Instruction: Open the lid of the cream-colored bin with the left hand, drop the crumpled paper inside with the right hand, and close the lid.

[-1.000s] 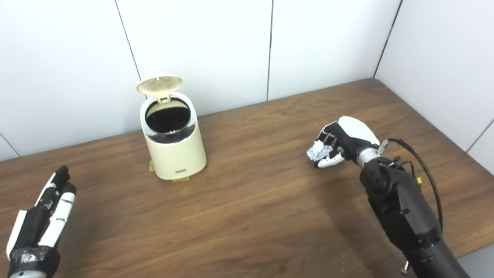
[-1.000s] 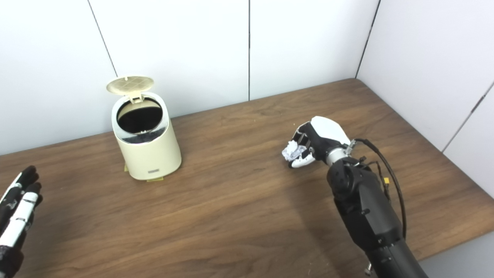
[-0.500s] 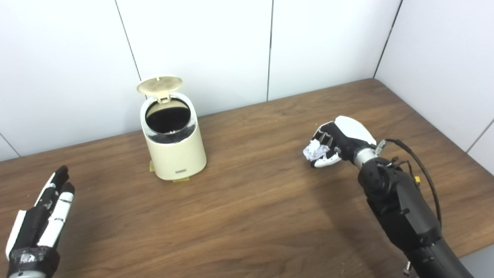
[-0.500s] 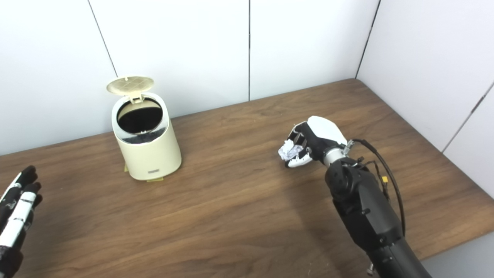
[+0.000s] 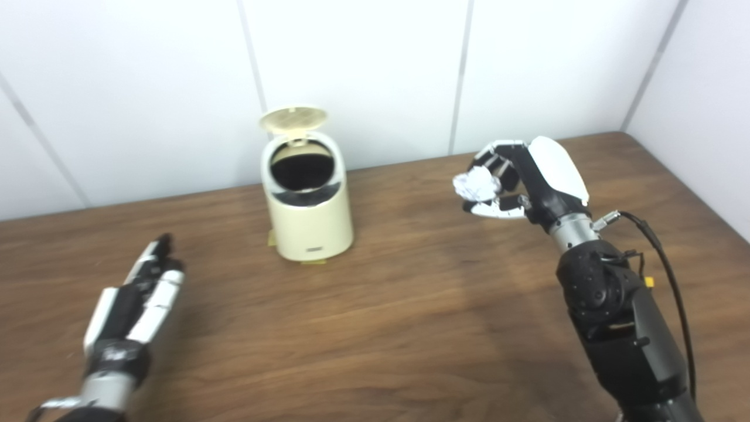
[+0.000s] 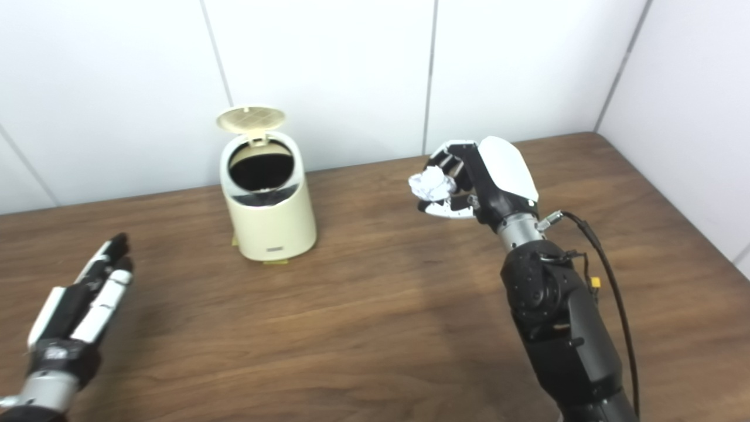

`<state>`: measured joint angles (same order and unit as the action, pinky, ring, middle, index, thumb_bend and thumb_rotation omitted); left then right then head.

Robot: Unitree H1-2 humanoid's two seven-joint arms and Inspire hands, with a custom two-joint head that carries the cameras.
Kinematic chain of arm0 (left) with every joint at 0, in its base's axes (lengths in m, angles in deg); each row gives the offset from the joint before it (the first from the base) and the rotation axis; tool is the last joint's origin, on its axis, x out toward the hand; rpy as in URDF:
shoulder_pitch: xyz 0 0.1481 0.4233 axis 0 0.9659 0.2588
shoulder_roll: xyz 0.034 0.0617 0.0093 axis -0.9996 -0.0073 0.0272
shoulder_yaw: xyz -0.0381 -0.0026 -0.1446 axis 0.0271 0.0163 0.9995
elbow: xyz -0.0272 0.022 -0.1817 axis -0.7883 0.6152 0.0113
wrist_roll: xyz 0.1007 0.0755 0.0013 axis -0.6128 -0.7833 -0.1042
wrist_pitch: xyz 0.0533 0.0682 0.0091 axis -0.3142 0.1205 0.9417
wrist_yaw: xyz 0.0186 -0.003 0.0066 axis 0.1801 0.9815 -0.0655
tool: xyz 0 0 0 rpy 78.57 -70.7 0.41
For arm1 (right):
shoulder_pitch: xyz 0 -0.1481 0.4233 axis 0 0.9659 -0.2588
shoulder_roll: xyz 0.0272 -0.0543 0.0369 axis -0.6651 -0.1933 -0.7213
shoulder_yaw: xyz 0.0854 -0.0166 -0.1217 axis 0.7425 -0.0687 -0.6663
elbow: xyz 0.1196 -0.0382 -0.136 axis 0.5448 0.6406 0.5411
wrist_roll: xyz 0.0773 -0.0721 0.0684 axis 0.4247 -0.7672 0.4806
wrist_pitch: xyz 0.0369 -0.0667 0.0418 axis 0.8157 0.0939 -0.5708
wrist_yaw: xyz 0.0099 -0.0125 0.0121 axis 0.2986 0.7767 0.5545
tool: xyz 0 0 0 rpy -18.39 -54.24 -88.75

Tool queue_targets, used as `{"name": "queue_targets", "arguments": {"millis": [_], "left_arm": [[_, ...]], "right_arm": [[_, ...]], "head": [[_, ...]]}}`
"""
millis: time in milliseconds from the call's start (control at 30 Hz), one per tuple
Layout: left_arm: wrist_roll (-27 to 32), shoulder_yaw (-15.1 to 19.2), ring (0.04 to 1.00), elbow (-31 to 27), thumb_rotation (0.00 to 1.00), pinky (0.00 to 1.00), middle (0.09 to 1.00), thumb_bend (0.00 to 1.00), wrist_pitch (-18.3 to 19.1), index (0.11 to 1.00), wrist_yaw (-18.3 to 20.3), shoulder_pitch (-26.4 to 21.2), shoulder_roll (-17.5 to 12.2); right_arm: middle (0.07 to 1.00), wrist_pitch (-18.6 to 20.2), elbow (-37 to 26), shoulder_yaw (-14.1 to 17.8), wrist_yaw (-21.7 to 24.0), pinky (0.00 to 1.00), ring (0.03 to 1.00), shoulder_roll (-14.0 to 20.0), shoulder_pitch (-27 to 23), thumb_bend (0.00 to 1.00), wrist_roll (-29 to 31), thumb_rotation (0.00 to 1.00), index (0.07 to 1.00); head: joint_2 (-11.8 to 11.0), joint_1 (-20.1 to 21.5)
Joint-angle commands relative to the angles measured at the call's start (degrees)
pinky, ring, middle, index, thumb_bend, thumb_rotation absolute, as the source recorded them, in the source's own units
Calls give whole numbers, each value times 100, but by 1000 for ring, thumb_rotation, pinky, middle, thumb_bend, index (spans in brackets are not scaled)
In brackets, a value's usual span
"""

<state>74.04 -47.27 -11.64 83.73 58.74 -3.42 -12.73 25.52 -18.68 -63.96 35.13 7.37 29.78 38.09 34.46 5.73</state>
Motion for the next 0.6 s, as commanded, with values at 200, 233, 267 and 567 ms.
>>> {"name": "queue_targets", "arguments": {"millis": [200, 233, 267, 567], "left_arm": [[-478, -158, 983, 72, 739, 1000, 972, 515, -646, 1000, -248, 190, 184], [-506, -166, 982, 105, 739, 1000, 970, 517, -702, 1000, -276, 209, 221], [-549, -178, 981, 136, 740, 1000, 969, 519, -723, 1000, -327, 230, 274], [-548, -219, 1000, 449, 750, 991, 1000, 526, -1054, 992, -484, 309, 540]], "right_arm": [[488, -473, 185, -258, -327, 551, 394, -427, -867, 518, 231, 0, 514], [491, -510, 250, -275, -359, 482, 390, -465, -904, 518, 268, 0, 515], [492, -627, 384, -307, -429, 446, 388, -508, -964, 518, 317, 0, 515], [484, -1053, 1294, -496, -784, 329, 372, -739, -1490, 513, 440, 0, 535]], "head": [[-124, -641], [-131, -652], [-154, -702], [-282, -786]]}}
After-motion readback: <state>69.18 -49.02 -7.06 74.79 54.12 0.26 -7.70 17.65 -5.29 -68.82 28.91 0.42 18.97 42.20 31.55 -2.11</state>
